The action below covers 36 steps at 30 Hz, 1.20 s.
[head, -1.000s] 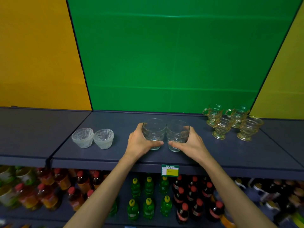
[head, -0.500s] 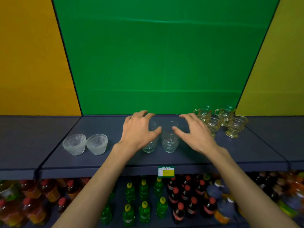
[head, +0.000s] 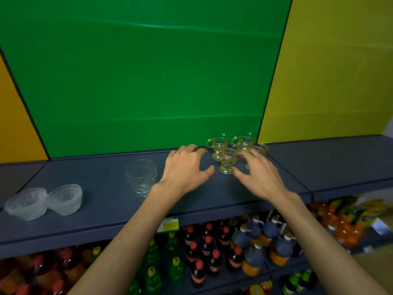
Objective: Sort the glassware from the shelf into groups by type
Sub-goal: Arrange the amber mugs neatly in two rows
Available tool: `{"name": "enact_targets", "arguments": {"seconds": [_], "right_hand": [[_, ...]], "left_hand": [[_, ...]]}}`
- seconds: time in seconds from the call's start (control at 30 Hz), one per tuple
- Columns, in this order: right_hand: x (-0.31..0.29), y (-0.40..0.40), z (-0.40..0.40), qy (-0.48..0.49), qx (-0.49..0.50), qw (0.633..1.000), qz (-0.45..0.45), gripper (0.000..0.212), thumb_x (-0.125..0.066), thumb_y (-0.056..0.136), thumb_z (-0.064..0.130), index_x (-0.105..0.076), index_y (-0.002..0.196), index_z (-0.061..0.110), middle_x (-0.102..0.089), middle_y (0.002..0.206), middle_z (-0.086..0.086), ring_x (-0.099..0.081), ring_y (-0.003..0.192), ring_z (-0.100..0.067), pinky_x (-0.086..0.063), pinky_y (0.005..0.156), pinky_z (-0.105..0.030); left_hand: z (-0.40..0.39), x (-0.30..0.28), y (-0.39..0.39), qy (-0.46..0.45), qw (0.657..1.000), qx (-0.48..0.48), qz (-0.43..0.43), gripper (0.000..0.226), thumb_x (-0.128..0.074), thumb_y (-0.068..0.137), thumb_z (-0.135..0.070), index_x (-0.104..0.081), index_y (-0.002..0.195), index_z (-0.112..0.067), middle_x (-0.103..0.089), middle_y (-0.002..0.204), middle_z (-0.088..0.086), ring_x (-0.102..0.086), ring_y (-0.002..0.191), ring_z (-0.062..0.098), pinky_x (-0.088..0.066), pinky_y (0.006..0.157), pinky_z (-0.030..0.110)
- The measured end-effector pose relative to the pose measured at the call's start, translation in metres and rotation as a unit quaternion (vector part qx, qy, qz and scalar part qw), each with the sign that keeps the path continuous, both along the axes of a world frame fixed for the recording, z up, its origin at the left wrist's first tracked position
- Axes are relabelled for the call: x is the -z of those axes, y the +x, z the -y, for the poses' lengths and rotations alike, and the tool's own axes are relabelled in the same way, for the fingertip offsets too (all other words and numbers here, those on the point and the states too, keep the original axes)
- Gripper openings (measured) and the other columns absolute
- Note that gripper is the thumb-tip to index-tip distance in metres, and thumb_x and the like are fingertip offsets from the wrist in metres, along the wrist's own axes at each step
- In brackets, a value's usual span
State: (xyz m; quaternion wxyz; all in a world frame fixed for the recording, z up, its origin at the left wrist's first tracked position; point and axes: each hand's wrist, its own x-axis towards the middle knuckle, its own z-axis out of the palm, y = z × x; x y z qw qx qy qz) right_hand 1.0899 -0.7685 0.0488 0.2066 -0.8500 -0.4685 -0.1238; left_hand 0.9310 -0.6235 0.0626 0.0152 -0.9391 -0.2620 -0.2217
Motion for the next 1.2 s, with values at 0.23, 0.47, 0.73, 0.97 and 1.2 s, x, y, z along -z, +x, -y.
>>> {"name": "enact_targets", "arguments": {"seconds": [0.23, 0.47, 0.73, 0.97, 1.2], "right_hand": [[0.015, 0.065, 0.055, -0.007, -0.006, 1.000, -0.019, 0.045, -0.058, 0.092, 0.045, -0.054, 0.132, 0.024, -0.054, 0.131, 0.000, -0.057, 0.117, -0.027, -0.044, 0.085, -0.037], [0.032, 0.130, 0.090, -0.010, -0.045, 0.998, -0.045, 0.045, -0.060, 0.092, 0.046, -0.055, 0.131, 0.024, -0.055, 0.130, -0.001, -0.057, 0.116, -0.028, -0.044, 0.085, -0.037], [0.059, 0.176, 0.079, -0.035, -0.070, 0.994, -0.077, 0.047, -0.060, 0.092, 0.047, -0.055, 0.132, 0.024, -0.055, 0.133, -0.001, -0.057, 0.117, -0.027, -0.045, 0.087, -0.037], [0.072, 0.208, 0.048, -0.047, -0.062, 0.993, -0.085, 0.051, -0.062, 0.090, 0.050, -0.053, 0.132, 0.023, -0.055, 0.132, 0.001, -0.057, 0.118, -0.023, -0.046, 0.087, -0.036], [0.063, 0.222, 0.006, 0.008, -0.055, 0.987, -0.149, 0.080, -0.069, 0.079, 0.062, -0.042, 0.143, 0.023, -0.057, 0.133, 0.003, -0.056, 0.121, -0.020, -0.047, 0.092, -0.038]], "left_hand": [[0.051, 0.012, 0.058, -0.007, 0.999, -0.035, -0.024, 0.059, -0.048, 0.088, -0.064, -0.058, 0.133, -0.027, -0.060, 0.133, 0.001, -0.055, 0.122, 0.028, -0.044, 0.096, 0.043], [0.089, 0.034, 0.091, -0.026, 0.989, -0.132, -0.054, 0.059, -0.048, 0.089, -0.062, -0.057, 0.135, -0.026, -0.060, 0.134, 0.002, -0.056, 0.120, 0.029, -0.045, 0.093, 0.042], [0.083, 0.057, 0.111, -0.059, 0.972, -0.219, -0.058, 0.061, -0.050, 0.090, -0.061, -0.056, 0.138, -0.025, -0.060, 0.134, 0.003, -0.056, 0.122, 0.029, -0.045, 0.094, 0.041], [0.045, 0.074, 0.128, -0.103, 0.961, -0.255, 0.012, 0.076, -0.056, 0.083, -0.069, -0.050, 0.138, -0.017, -0.061, 0.129, 0.009, -0.059, 0.117, 0.034, -0.048, 0.089, 0.044], [-0.001, 0.065, 0.151, -0.205, 0.956, -0.186, 0.099, 0.099, -0.072, 0.067, -0.075, -0.043, 0.146, -0.023, -0.055, 0.139, 0.005, -0.052, 0.129, 0.029, -0.046, 0.099, 0.044]]}}
